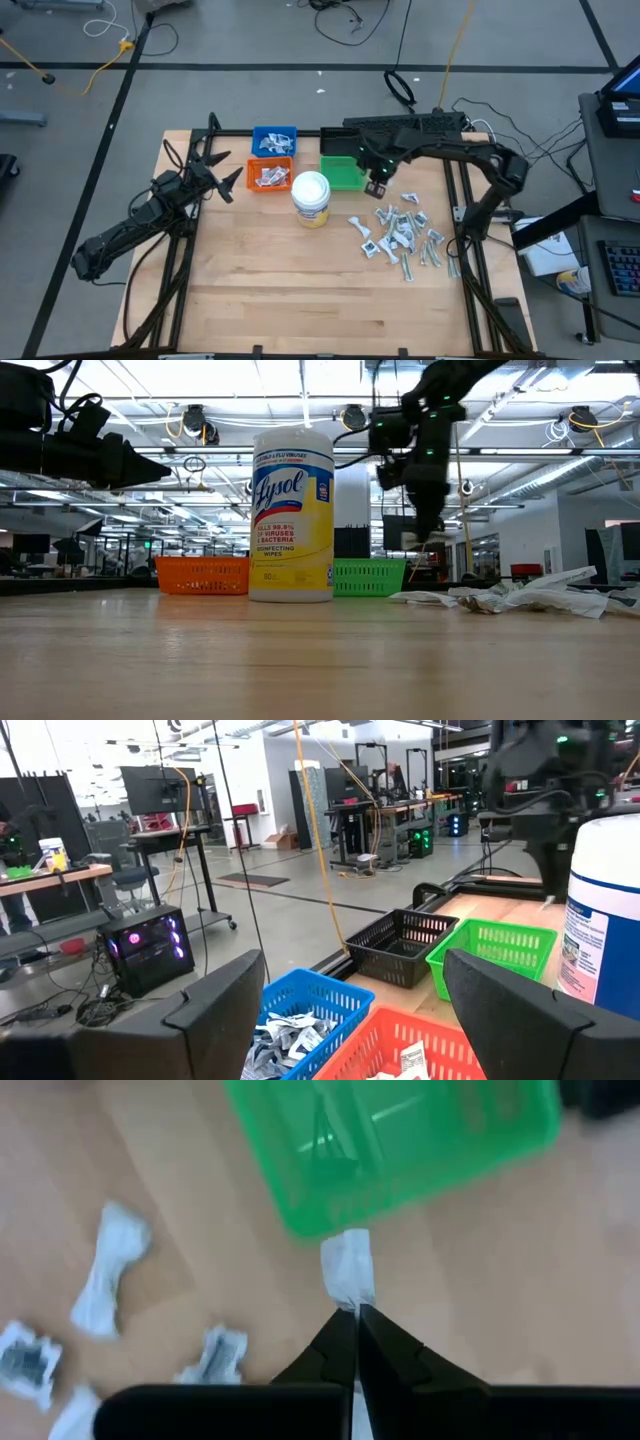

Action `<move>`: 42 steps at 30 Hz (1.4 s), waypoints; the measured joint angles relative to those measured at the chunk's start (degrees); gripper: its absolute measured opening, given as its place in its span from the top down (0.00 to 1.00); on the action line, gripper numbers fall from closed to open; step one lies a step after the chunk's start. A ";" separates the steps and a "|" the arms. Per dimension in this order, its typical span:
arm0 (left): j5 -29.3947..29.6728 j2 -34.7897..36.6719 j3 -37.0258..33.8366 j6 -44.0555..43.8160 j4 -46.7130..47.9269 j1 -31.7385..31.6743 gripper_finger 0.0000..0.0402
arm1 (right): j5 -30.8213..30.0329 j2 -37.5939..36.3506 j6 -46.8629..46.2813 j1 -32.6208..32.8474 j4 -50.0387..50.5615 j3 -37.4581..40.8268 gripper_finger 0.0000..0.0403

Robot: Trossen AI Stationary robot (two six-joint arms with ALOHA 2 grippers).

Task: Pick & Place First Aid Supplies
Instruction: Put the green bandage into the green bin

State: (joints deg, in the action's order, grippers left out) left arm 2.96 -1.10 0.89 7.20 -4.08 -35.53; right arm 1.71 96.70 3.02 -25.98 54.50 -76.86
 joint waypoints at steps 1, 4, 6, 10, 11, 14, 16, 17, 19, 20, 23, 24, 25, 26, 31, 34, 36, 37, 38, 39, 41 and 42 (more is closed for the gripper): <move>0.02 -0.02 0.00 0.00 0.00 -0.02 0.23 | -0.04 1.50 0.95 -0.25 0.35 -1.90 1.00; 0.00 -0.02 0.00 0.00 0.00 -0.01 0.23 | -0.01 5.74 2.66 -0.53 1.05 -7.73 1.00; 0.01 -0.01 0.00 0.00 0.00 -0.01 0.23 | 0.83 7.95 3.59 -0.87 0.95 -10.74 1.00; 0.02 -0.02 0.00 0.00 0.00 -0.02 0.23 | 3.75 12.35 5.38 -1.54 0.57 -15.52 1.00; 0.00 -0.02 0.00 0.00 0.00 -0.02 0.23 | 4.36 13.34 5.63 -1.75 0.14 -16.60 1.00; 0.02 0.00 0.00 0.00 -0.02 -0.02 0.23 | 5.77 15.95 6.33 -1.88 -1.34 -19.31 1.00; 0.00 -0.02 0.00 0.00 -0.02 0.00 0.23 | 6.08 17.12 7.11 -1.88 -3.13 -20.17 1.00; 0.02 -0.01 0.00 0.00 -0.01 -0.02 0.23 | 6.12 17.49 7.36 -1.88 -3.96 -20.17 1.00; 0.01 -0.02 0.00 0.00 -0.02 -0.01 0.23 | 6.63 18.40 8.04 -1.85 -4.85 -20.17 1.00; 0.00 -0.02 0.00 0.00 -0.01 0.00 0.23 | 7.55 18.89 8.39 -1.85 -5.06 -20.17 1.00; 0.00 -0.02 0.00 0.00 -0.02 0.00 0.23 | 8.16 20.35 8.61 -1.81 -5.09 -20.15 1.00; 0.02 -0.02 0.00 0.00 -0.02 0.00 0.23 | 8.20 20.67 8.62 -1.81 -5.22 -20.15 0.99; 0.01 0.00 0.00 0.00 -0.02 0.00 0.23 | 8.11 20.81 8.62 -1.81 -5.58 -20.15 0.98; 0.02 -0.02 0.00 0.00 0.00 0.00 0.23 | 7.61 20.98 8.62 -1.81 -5.80 -20.15 0.97; 0.01 -0.02 0.00 0.00 -0.01 0.00 0.23 | 6.92 21.10 8.70 -1.81 -6.41 -20.15 0.90; 0.02 0.00 0.00 0.00 -0.01 0.00 0.23 | 4.75 21.07 8.64 -1.69 -6.73 -20.15 0.81; 0.01 -0.02 0.00 0.00 0.00 0.00 0.23 | 2.59 21.05 7.54 -1.68 -7.00 -20.15 0.73; 0.01 -0.01 0.00 0.00 -0.02 0.00 0.23 | 1.08 21.03 6.30 -1.68 -7.11 -20.15 0.69; 0.01 -0.01 0.00 0.00 -0.01 -0.02 0.23 | -0.75 20.97 4.64 -1.66 -7.16 -20.15 0.65; 0.02 -0.01 0.00 -0.01 -0.01 -0.02 0.23 | -2.46 20.72 2.67 -1.66 -6.89 -20.14 0.61; 0.02 0.00 0.00 0.00 -0.02 0.00 0.23 | -3.53 19.41 -1.33 -1.70 -4.83 -20.08 0.55; 0.00 -0.02 0.00 0.00 -0.02 -0.02 0.23 | -3.55 18.73 -3.32 -1.70 -3.86 -20.08 0.52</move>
State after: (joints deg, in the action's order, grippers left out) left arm 2.96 -1.13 0.89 7.20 -4.10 -35.55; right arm -1.85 115.43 -0.30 -27.68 50.64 -96.95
